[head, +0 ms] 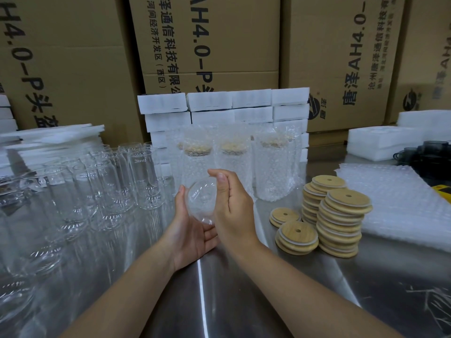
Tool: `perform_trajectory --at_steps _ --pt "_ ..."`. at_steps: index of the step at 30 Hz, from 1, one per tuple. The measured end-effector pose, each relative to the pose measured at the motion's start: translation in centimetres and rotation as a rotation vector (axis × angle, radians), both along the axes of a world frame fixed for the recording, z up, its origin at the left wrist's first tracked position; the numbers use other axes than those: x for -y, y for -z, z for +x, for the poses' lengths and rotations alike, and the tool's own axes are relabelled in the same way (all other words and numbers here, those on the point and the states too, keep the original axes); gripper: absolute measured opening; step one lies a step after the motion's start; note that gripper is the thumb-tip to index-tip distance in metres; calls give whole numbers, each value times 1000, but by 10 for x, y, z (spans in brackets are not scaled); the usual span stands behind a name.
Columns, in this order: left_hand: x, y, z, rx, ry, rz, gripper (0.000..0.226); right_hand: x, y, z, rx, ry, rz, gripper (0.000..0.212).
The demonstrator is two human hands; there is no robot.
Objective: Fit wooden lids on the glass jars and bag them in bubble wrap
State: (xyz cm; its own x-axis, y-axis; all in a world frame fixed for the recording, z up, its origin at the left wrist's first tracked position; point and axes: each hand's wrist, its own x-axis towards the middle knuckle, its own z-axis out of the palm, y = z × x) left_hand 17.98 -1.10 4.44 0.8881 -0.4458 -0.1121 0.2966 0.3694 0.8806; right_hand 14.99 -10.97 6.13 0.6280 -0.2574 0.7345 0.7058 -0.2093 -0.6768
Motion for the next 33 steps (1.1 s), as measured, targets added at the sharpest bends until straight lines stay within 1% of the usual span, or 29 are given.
perform_trajectory --at_steps 4,6,10,12,14,15,17,19,21,23,25,27,29,33 --pt "0 0 -1 1 -4 -1 89 1 0 -1 0 5 -5 36" --pt "1 0 -2 1 -11 -20 90 2 -1 -2 -22 -8 1 33" --pt "1 -1 -3 -23 -52 -90 94 3 -6 -4 -120 -64 101 22" --pt "1 -2 -3 -18 -70 -157 87 6 -9 -3 -152 -76 162 23" --pt "2 -2 -4 -5 -79 -229 72 9 -12 -2 -205 -116 217 22" --pt "2 -2 -5 14 -73 -244 72 11 -13 -1 -234 -137 225 19" --pt "2 -1 -6 77 -69 -212 80 11 -12 -1 -291 -175 193 12" --pt "2 0 -3 104 -137 -165 88 9 -9 0 -346 -214 138 6" --pt "2 -1 0 133 -215 -129 89 6 -7 1 -396 -232 73 16" --pt "2 -2 1 171 -276 -98 84 4 -7 1 -444 -237 31 29" --pt "1 -1 2 196 -323 -28 83 4 -5 1 -458 -226 -3 40" --pt "1 1 3 215 -329 64 88 6 -4 2 -460 -204 -14 44" --pt "1 0 1 226 -283 122 87 6 -4 4 -470 -188 1 46" --pt "4 -1 0 211 -221 98 87 7 -1 9 -498 -168 36 48"
